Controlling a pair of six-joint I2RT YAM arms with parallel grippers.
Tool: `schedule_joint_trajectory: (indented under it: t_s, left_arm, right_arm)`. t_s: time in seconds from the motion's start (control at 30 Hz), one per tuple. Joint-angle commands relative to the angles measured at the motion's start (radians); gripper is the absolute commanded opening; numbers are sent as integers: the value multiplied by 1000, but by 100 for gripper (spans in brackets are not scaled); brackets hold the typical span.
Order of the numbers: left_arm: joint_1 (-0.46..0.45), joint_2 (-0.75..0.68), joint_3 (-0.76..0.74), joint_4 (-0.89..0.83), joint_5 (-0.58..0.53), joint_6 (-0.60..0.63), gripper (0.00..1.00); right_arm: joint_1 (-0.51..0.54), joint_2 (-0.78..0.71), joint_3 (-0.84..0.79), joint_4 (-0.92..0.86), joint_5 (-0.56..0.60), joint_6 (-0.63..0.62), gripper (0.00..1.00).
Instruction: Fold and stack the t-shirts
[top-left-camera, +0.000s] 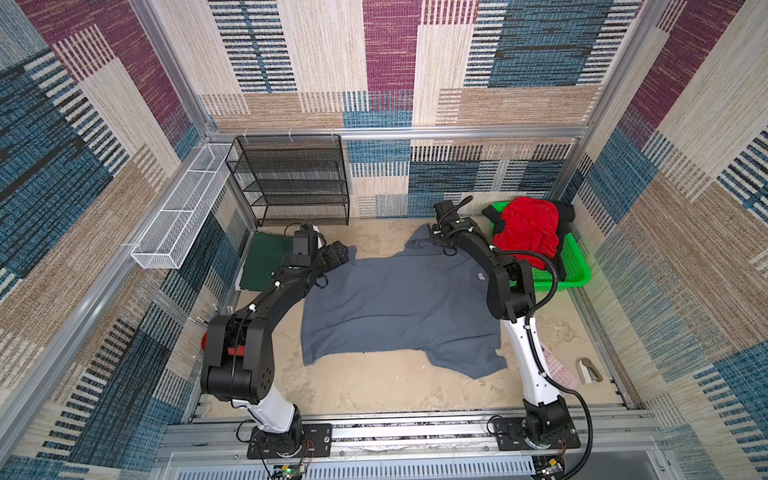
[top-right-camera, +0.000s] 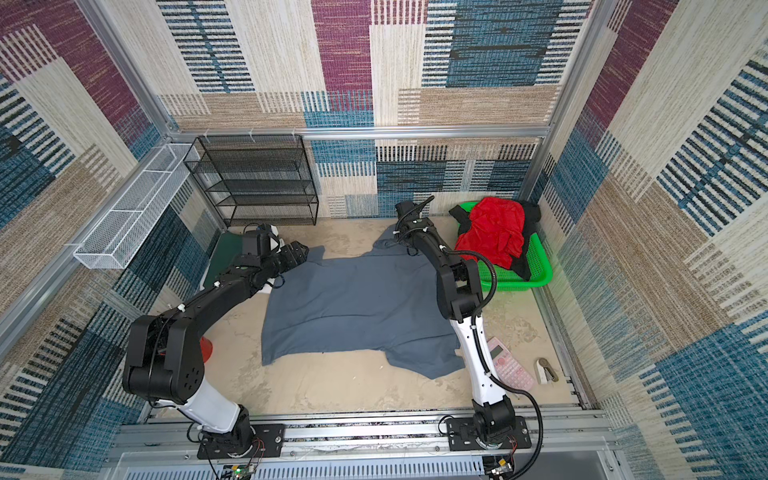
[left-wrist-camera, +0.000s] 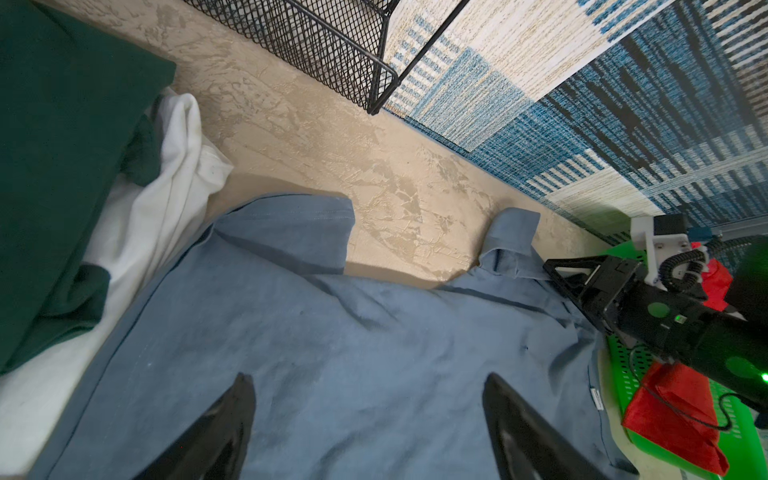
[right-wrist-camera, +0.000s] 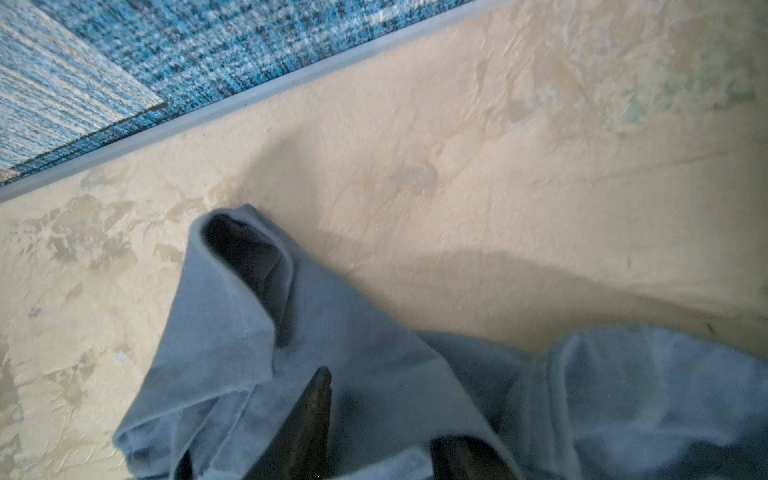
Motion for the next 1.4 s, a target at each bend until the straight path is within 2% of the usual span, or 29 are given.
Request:
schedule_joint_trajectory:
  t_s: [0.0,0.1,0.2,0.3,0.37,0.43,0.47,0.6,0.77,1.13,1.23,1.37]
  left_arm:
    - [0,1,-7,33,14,20,87]
    - [0,0,-10,45,21,17,87]
    - [0,4,-11,54,28,12,87]
    - [0,9,-8,52,36,13,87]
    - [0,7,-10,56,42,17,82]
    - [0,10,-15,70,45,21,80]
    - [2,13,-16,76,43,20,80]
    - [3,30,6,64,56,26,79]
    - [5,32,4,66,63,25,78]
    - [3,3,-7,74,59,27,75]
    - [3,41,38,43,67,37,75]
    - [5,120,141,-45,54,76,75]
  right_arm:
    - [-3,16,20,-7,17,19,43]
    - [-4,18,21,-1,13,26,44]
    - [-6,21,25,11,9,29,36]
    - [-9,36,48,9,12,34,25]
    - [-10,46,69,4,20,33,18]
    - [-10,53,87,16,35,17,1]
    - [-12,57,94,20,43,6,0]
    - [-21,48,134,-4,90,-1,0]
    - [-37,-34,86,9,100,0,0]
    - [-37,-256,-204,134,28,18,0]
    - [-37,-304,-270,145,11,20,0]
    - [-37,-419,-477,249,-30,31,0]
